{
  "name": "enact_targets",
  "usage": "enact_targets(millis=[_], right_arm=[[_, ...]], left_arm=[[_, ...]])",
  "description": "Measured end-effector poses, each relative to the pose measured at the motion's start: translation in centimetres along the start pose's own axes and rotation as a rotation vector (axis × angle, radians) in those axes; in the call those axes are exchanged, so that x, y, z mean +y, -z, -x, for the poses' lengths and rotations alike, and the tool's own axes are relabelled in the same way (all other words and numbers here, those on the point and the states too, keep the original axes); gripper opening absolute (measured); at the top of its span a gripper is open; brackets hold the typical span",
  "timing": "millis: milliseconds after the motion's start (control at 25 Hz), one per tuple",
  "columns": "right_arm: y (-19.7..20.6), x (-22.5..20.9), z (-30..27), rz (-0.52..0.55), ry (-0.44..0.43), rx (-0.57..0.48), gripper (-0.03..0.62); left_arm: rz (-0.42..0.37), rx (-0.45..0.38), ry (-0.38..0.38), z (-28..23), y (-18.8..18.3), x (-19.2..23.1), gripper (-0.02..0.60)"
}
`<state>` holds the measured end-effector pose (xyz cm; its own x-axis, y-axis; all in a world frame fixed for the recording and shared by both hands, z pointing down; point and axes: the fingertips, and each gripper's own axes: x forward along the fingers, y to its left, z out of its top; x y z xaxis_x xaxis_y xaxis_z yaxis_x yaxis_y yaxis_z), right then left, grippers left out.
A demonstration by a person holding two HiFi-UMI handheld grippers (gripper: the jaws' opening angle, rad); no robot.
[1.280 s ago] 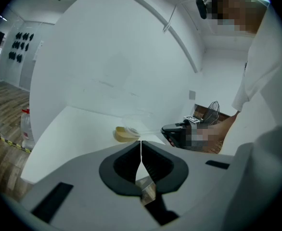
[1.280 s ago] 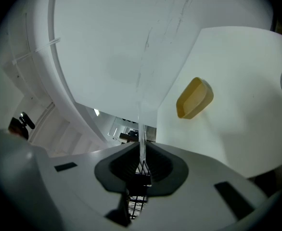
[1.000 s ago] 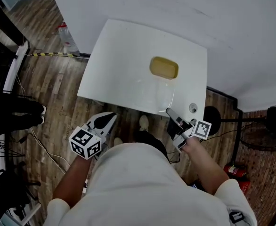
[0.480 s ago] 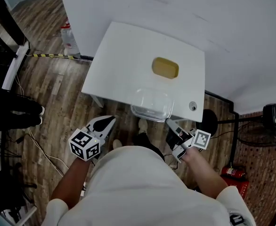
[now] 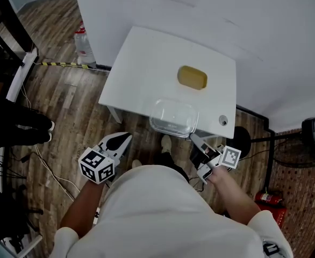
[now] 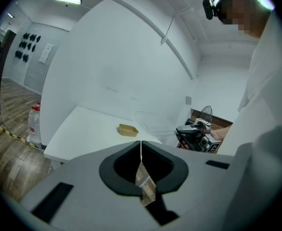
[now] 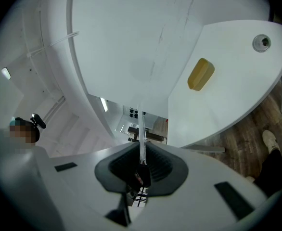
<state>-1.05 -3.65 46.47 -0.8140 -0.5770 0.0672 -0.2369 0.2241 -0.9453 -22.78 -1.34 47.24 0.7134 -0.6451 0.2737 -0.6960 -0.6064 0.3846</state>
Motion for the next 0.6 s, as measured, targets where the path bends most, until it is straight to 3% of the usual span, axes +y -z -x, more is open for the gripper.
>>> enact_targets(millis=[600], right_arm=[[-0.03, 0.23, -0.21, 0.005, -0.001, 0.004, 0.044]], left_arm=[[0.014, -0.007, -0.016, 0.65, 0.33, 0.11, 0.018]])
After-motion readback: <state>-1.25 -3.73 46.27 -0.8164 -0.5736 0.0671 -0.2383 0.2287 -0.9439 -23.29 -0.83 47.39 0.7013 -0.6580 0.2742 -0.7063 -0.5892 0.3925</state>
